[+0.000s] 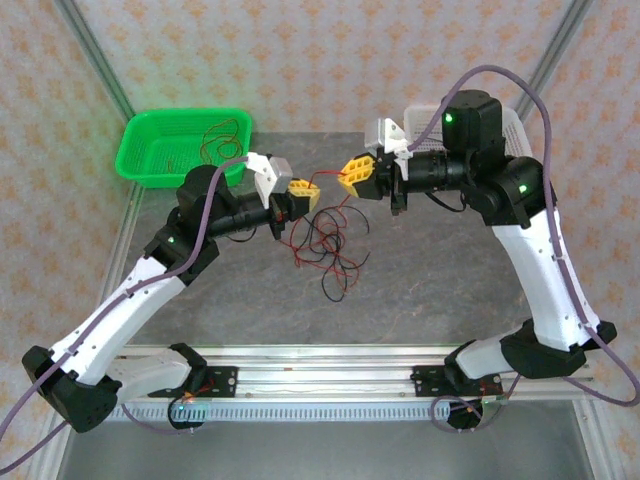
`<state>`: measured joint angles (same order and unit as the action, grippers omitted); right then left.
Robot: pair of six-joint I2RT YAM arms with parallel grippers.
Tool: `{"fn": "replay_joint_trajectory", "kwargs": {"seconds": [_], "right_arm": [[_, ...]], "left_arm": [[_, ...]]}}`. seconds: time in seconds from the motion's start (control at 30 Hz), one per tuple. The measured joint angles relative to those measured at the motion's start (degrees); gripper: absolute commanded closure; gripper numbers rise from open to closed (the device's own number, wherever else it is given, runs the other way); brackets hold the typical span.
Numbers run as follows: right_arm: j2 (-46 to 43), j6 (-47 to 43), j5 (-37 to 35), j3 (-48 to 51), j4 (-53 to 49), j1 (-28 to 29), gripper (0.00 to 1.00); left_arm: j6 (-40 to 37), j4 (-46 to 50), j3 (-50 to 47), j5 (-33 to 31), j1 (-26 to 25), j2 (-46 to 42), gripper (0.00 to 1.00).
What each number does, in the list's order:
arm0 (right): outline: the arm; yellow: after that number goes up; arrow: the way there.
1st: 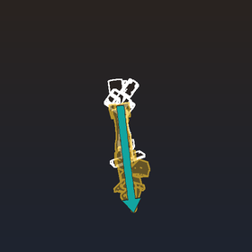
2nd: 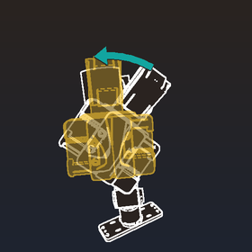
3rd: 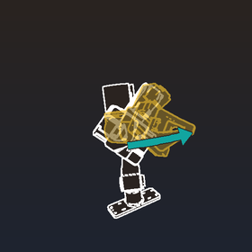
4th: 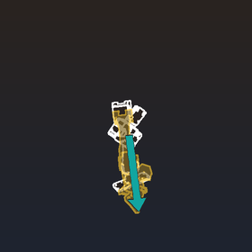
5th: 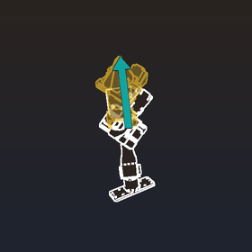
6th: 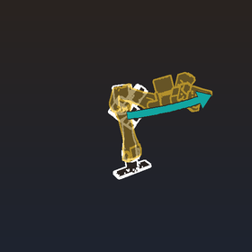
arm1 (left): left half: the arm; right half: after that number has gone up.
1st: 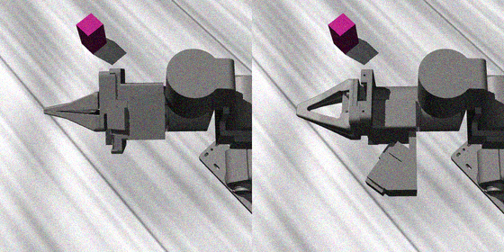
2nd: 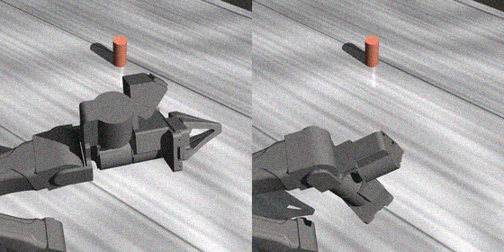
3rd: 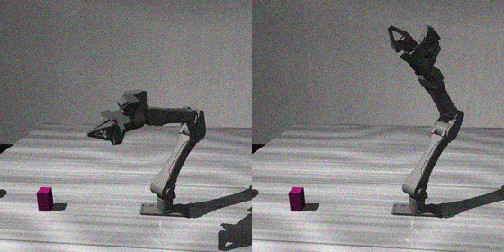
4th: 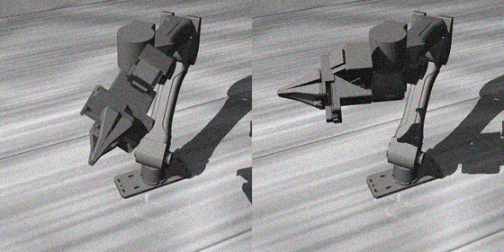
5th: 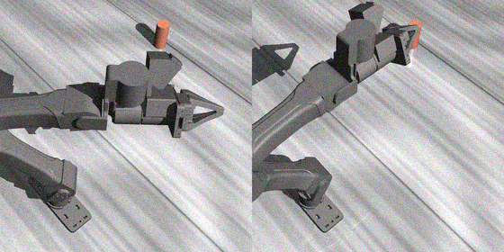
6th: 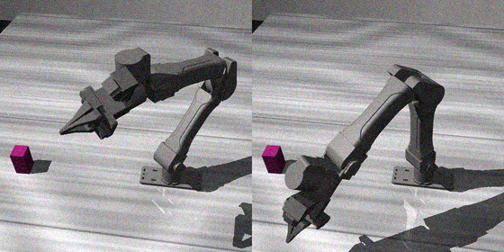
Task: Untangle the cables
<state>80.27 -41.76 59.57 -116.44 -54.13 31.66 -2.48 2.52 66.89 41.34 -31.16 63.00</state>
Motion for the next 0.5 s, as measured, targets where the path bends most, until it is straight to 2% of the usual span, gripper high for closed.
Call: {"fn": "replay_joint_trajectory", "kwargs": {"seconds": [0.1, 0.3, 0.4, 0.5], "right_arm": [[-0.9, 1.7, -0.5, 2.7, 2.5, 0.0, 0.98], [-4.7, 7.7, -3.4, 11.1, 10.6, 0.0, 0.58], [-6.2, 10.3, -5.3, 13.4, 13.9, 0.0, 0.44], [-7.8, 13.2, -7.4, 15.5, 17.3, 0.0, 0.35]], "left_arm": [[0.5, -0.5, -0.7, -1.7, 0.0, -0.3, 1.0], [2.8, -1.5, -1.8, -10.5, 0.0, -1.9, 1.0], [4.2, -2.0, -1.8, -15.9, 0.0, -2.4, 1.0], [5.7, -1.9, -1.8, -22.4, 0.0, -2.2, 1.0]]}}
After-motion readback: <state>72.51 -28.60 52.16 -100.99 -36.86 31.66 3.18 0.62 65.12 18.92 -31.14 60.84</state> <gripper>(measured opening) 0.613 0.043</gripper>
